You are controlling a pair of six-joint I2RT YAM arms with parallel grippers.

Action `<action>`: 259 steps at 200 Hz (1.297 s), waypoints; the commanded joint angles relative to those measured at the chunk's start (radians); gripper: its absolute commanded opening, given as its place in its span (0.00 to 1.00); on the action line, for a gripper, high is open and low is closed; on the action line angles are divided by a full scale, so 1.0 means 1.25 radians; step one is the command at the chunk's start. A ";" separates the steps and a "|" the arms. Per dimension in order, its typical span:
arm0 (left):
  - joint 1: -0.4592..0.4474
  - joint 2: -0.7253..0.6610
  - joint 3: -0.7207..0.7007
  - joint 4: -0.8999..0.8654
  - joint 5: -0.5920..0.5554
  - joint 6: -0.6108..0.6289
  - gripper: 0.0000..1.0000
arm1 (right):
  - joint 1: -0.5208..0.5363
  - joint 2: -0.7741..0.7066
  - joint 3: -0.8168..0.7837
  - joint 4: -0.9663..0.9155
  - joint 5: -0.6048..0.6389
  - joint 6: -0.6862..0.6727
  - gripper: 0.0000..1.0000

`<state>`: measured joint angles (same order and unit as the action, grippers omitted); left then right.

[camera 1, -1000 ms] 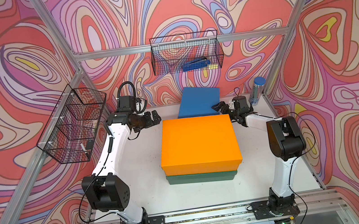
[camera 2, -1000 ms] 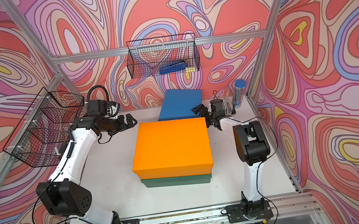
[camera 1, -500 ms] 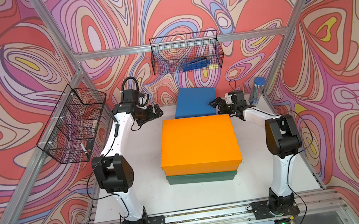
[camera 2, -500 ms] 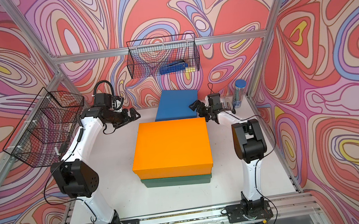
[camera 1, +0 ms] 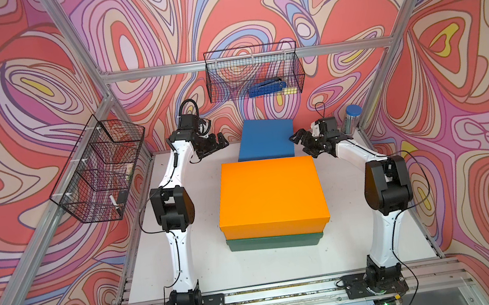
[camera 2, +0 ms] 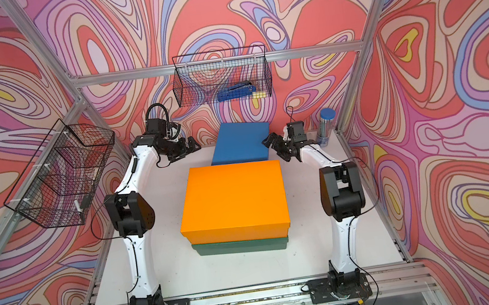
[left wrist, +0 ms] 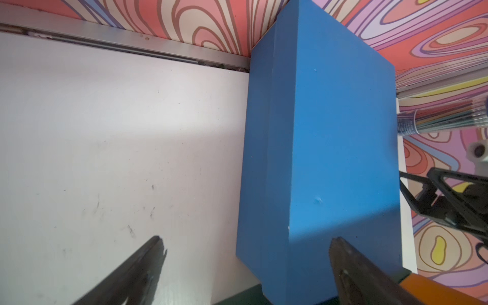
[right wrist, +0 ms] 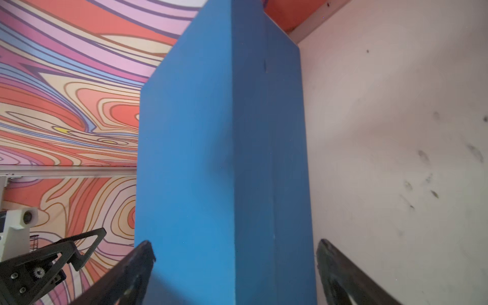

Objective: Stack the shoeboxes
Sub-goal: Move the shoebox to the center of the board, then pick up the shoebox from the center of the board.

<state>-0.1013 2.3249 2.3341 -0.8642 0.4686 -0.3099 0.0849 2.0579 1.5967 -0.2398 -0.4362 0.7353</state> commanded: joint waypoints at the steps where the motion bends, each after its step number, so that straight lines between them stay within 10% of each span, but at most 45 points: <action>1: -0.013 0.049 0.054 0.026 -0.019 -0.041 1.00 | 0.002 -0.030 -0.026 -0.062 0.036 -0.026 0.98; 133: -0.054 0.181 0.150 0.101 0.034 -0.092 1.00 | 0.057 -0.003 -0.149 -0.008 -0.072 -0.034 0.69; 259: -0.090 0.206 0.146 0.192 0.139 -0.123 1.00 | 0.067 -0.054 -0.276 0.209 -0.090 0.042 0.76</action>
<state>-0.2100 2.5683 2.5065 -0.6567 0.6167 -0.4614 0.1558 1.9984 1.2987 0.0578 -0.5694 0.7944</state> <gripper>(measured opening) 0.998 0.703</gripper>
